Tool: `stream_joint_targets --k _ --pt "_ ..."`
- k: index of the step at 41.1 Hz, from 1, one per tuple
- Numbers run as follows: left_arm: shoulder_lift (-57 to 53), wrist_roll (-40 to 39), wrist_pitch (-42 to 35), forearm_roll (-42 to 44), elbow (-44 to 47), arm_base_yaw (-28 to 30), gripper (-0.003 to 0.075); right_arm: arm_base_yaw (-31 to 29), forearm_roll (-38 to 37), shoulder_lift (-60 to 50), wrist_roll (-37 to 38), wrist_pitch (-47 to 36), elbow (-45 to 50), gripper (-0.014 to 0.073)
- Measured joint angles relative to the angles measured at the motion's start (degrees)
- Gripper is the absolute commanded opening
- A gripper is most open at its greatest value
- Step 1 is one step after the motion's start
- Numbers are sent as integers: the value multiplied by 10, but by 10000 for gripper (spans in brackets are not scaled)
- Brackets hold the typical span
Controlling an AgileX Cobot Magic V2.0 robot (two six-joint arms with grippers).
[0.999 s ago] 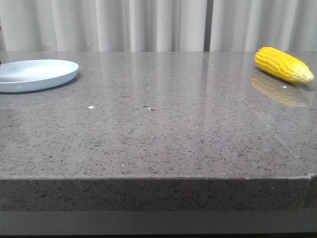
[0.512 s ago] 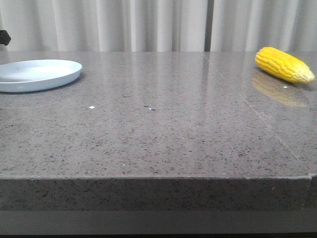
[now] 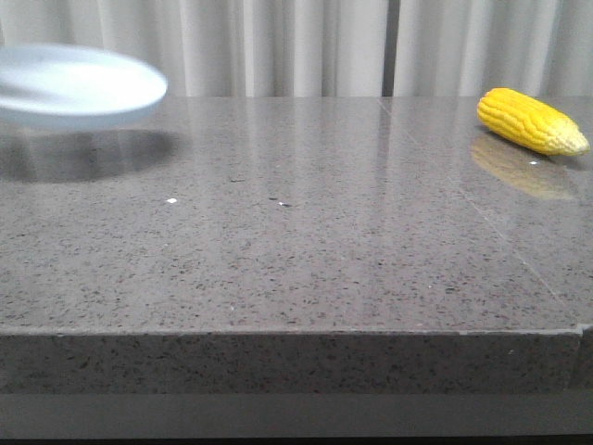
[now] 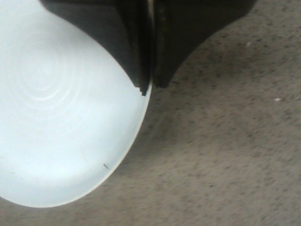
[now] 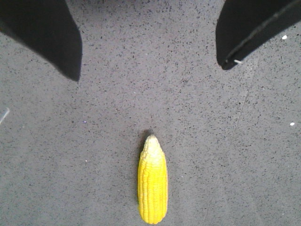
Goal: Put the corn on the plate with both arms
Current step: 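Grip the plate rim with the left gripper and drag it toward the table center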
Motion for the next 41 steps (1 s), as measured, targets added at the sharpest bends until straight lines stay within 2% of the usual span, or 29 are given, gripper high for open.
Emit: stream_joint_targets --k 8,26,41 --pt "-29 27 42 -75 0 -41 -20 0 0 0 0 0 0 605" --pt "31 30 47 -82 0 -173 -20 0 0 0 0 0 0 605" --pt "120 31 25 -83 0 -212 -2 0 0 0 0 0 0 605"
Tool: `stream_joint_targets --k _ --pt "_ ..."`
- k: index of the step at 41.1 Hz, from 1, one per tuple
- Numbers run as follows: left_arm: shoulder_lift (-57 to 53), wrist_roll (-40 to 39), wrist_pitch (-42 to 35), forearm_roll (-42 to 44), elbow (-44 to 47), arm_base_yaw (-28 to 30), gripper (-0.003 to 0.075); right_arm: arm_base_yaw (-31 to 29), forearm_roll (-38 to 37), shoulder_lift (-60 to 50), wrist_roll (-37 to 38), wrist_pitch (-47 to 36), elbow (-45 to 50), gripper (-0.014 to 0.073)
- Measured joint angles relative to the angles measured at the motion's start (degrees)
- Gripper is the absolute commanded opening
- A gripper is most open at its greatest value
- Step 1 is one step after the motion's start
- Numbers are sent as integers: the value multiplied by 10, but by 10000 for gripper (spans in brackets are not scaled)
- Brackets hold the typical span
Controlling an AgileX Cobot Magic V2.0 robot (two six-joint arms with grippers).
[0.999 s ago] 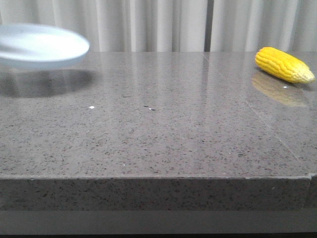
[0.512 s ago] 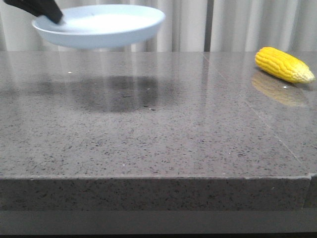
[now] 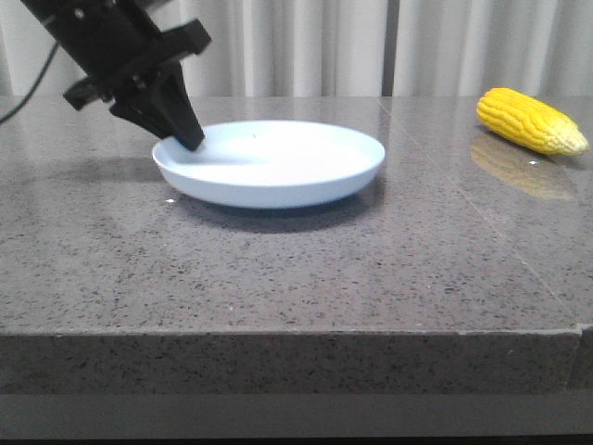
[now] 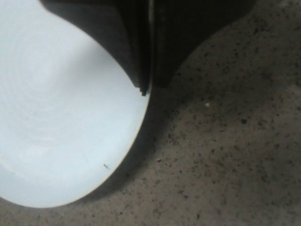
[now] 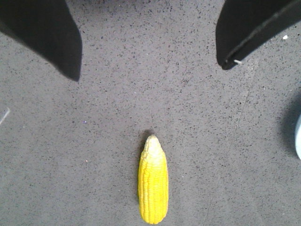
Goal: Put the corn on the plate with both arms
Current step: 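Grip the plate rim with the left gripper and drag it toward the table center, then release the plate and lift the left gripper away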
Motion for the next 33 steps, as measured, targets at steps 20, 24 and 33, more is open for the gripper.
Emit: stream_joint_targets --k 20,24,33 --pt "-19 0 -11 18 0 -7 473 0 0 0 0 0 0 605" --pt "-57 0 -11 49 0 -13 473 0 0 0 0 0 0 605" --pt "-173 -40 9 174 0 -82 473 0 0 0 0 0 0 605"
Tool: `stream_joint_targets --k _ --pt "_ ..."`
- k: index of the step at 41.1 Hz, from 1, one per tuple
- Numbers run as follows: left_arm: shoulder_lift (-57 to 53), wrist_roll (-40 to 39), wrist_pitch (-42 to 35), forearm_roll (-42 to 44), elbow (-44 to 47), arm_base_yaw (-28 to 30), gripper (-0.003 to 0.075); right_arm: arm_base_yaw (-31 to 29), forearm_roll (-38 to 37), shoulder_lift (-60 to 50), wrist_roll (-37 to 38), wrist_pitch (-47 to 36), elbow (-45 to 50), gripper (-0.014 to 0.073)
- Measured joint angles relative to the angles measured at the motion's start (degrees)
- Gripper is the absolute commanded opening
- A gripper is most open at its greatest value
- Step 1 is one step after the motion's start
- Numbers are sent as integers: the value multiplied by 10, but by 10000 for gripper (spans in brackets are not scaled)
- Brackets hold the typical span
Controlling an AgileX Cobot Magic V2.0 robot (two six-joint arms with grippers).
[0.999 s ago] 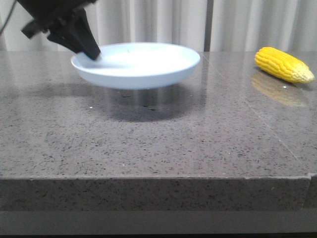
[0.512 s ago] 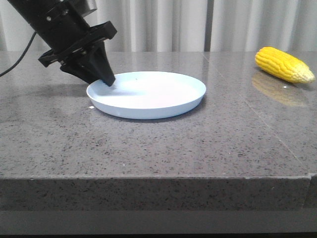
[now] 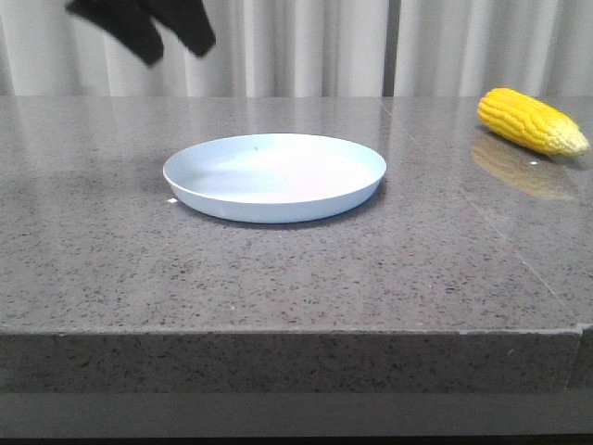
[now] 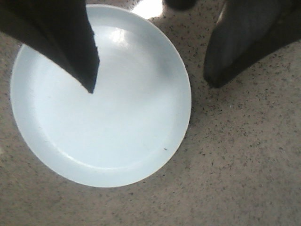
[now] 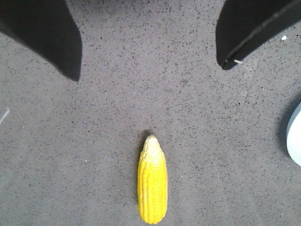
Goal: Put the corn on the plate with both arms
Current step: 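Release the plate and lift the left gripper away, then lower the right gripper over the yellow corn cob and close it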
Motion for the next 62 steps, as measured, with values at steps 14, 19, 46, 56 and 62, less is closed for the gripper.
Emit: stream_joint_targets --k 14,19,46,56,62 --pt "-180 -112 14 128 76 -85 473 0 0 0 0 0 0 605" --pt "-253 -131 14 139 137 -86 473 0 0 0 0 0 0 605" --pt "-443 -170 15 163 291 -86 473 0 0 0 0 0 0 605" --pt "-443 -170 15 163 291 -86 473 0 0 2 0 -3 0 605" --pt "-443 -170 15 163 291 -86 473 0 0 35 0 -7 -16 626"
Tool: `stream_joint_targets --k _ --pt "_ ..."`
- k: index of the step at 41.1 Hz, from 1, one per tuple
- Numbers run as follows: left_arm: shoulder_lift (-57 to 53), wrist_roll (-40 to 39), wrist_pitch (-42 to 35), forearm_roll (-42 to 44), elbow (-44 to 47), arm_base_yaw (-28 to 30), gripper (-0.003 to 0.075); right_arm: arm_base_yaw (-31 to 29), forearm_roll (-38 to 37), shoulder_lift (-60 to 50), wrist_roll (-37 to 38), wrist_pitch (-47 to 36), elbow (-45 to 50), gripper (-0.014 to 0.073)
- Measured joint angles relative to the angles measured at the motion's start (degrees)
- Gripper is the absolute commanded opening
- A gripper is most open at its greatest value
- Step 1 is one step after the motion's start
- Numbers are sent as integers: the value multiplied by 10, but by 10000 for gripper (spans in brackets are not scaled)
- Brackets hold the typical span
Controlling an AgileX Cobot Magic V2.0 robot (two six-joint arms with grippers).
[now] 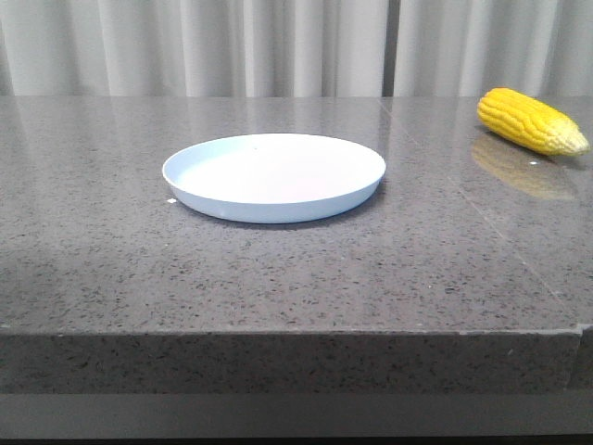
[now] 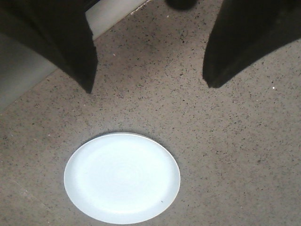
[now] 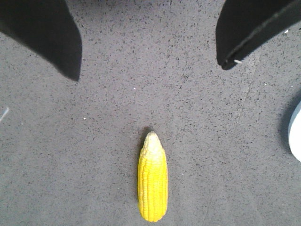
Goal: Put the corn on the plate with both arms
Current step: 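Lower the right gripper over the yellow corn cob and close it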
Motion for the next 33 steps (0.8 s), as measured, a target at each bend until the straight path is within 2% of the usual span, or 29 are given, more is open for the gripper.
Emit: stream_joint_targets --k 11,33 --pt "0 0 0 0 0 0 473 0 0 161 0 33 -116 626" --pt "0 0 0 0 0 0 473 0 0 538 0 116 -445 627"
